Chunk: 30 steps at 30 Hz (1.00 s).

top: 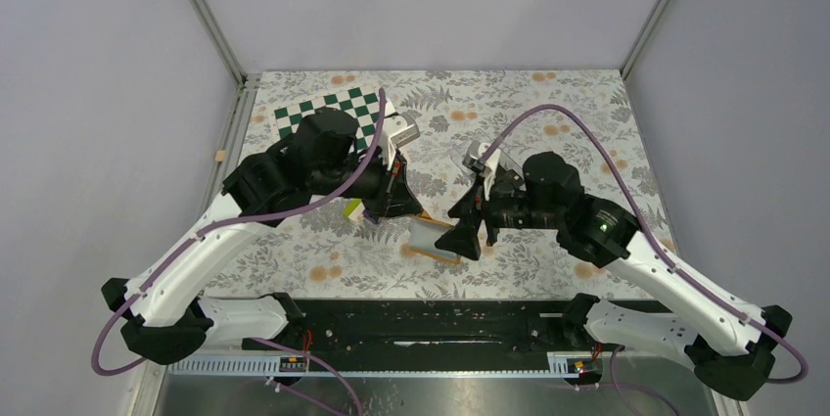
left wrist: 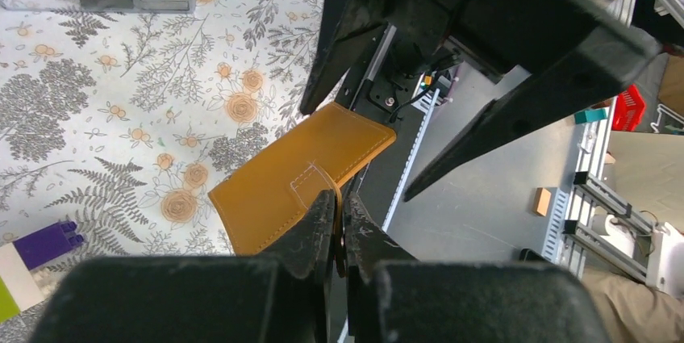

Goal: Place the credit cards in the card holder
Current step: Open the card holder at the center of the board.

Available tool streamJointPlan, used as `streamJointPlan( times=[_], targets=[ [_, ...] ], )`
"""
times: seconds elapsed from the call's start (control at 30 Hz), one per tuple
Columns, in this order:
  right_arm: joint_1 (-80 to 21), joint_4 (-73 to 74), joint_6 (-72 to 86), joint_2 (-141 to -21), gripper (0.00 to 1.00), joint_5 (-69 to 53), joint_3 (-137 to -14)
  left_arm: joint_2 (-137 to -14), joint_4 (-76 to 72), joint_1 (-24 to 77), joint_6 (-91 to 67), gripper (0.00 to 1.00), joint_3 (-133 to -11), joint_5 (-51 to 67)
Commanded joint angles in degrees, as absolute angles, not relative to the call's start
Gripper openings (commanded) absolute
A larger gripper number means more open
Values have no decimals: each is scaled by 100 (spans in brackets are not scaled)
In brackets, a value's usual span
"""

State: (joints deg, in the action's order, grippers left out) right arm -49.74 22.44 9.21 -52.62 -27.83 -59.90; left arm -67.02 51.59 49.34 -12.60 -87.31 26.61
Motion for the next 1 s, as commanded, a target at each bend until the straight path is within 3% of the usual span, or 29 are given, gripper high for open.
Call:
streamJointPlan(
  times=[0.0,0.1,0.2,0.27,0.3,0.33,0.5,0.53,0.7,0.87,0.97],
  targets=[
    [-5203,2130,666,-5556,79,-2265,-6268,-6748,4955,4921,-1739,0,-9017,2874],
    [-5341,2110,634,-5718,61,-1886,-6305,-6825,4910,4915,-1951,0,-9000,2971],
    [-5388,2216,623,-5724,37,-1326,-6362,-6843,4802,4913,-2050,0,-8968,3046],
    [-5388,2297,644,-5678,5,-1086,-6380,-6816,4758,4912,-2060,0,-8936,3009],
    [-5388,2331,613,-5658,0,-1044,-6392,-6780,4742,4909,-2057,0,-8916,2958],
    [-5385,2403,635,-5659,0,-993,-6423,-6751,4723,4898,-2080,3,-8890,2876],
    [-5380,2761,821,-5641,0,-925,-6537,-6438,4598,4620,-2535,87,-8477,2137],
    [-5379,2810,895,-5597,0,-898,-6543,-6330,4534,4513,-2639,97,-8319,2082],
    [-5041,2864,1400,-5340,0,-1185,-6305,-5941,4234,3868,-3218,99,-7469,2424],
    [-3892,2437,2210,-5190,0,-3077,-5807,-5544,3489,3692,-3799,96,-6153,2937],
    [-3587,2191,2589,-5335,0,-3863,-5718,-5543,2967,3677,-4203,88,-5542,3274]
  ],
)
